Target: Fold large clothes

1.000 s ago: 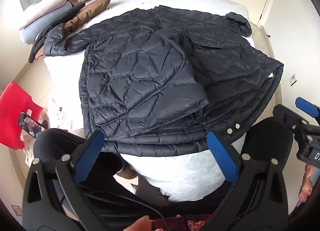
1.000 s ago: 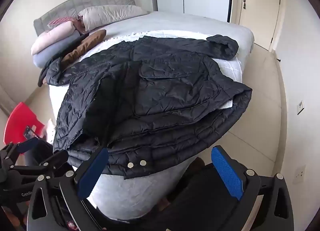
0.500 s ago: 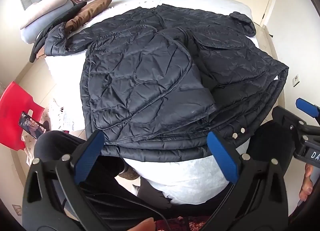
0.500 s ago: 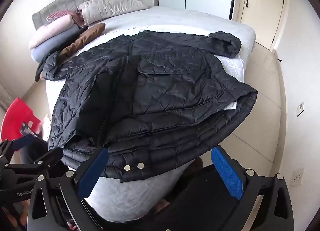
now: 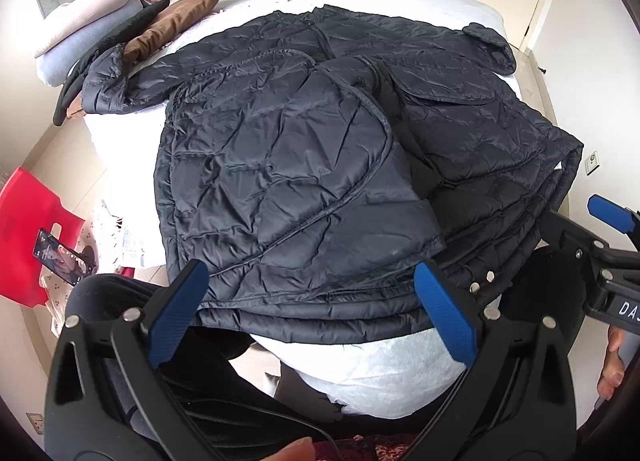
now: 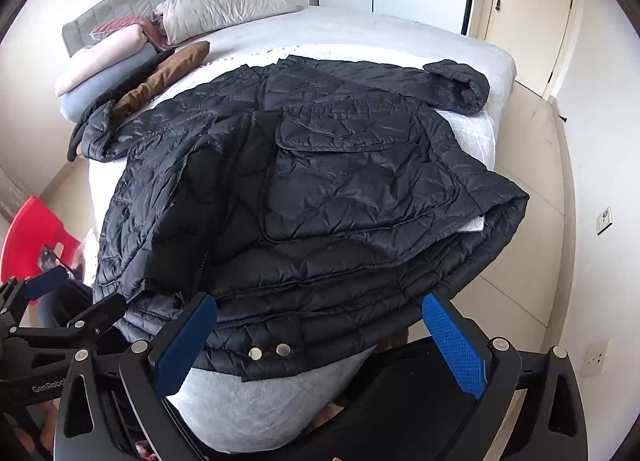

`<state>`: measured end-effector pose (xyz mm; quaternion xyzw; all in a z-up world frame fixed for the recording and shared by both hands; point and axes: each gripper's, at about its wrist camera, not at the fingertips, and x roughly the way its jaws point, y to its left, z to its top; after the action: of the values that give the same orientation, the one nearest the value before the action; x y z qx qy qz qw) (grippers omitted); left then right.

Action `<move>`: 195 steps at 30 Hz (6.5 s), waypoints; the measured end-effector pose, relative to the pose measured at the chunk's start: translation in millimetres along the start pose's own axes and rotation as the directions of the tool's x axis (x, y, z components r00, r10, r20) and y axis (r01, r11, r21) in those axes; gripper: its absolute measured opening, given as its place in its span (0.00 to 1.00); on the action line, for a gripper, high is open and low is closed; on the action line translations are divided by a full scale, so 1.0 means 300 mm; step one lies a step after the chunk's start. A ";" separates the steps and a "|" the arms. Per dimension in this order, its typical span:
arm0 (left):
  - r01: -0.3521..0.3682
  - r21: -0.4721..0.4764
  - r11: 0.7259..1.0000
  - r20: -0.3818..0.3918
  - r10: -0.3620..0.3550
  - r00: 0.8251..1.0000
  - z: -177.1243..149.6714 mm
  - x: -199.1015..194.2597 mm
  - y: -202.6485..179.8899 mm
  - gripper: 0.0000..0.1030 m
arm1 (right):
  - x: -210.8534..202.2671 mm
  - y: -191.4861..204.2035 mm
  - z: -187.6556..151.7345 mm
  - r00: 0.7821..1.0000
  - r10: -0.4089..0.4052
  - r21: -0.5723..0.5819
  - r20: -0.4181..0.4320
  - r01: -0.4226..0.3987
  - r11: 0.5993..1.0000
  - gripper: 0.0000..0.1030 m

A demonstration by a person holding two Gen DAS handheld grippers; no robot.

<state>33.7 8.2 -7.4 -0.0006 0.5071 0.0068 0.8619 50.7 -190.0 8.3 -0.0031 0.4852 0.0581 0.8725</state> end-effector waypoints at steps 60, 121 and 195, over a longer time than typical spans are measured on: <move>0.047 0.005 0.999 -0.051 -0.046 0.998 0.285 0.185 0.021 0.99 | 0.174 -0.005 0.272 1.000 -0.013 -0.015 -0.024 0.012 1.000 1.00; -0.204 -0.048 0.978 0.043 0.206 0.978 1.190 0.956 0.609 0.08 | 1.136 -0.303 1.235 0.980 -0.185 -0.129 0.068 0.193 0.973 0.08; 0.134 -0.104 0.986 0.133 -0.119 0.984 0.347 0.515 0.786 0.02 | 0.409 -0.500 0.304 0.989 -0.074 0.033 0.125 0.070 0.997 0.08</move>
<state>196.8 246.6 -90.5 -0.0808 0.4493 -0.0196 0.8895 207.6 -321.2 -54.9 -0.0043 0.4295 0.0197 0.9028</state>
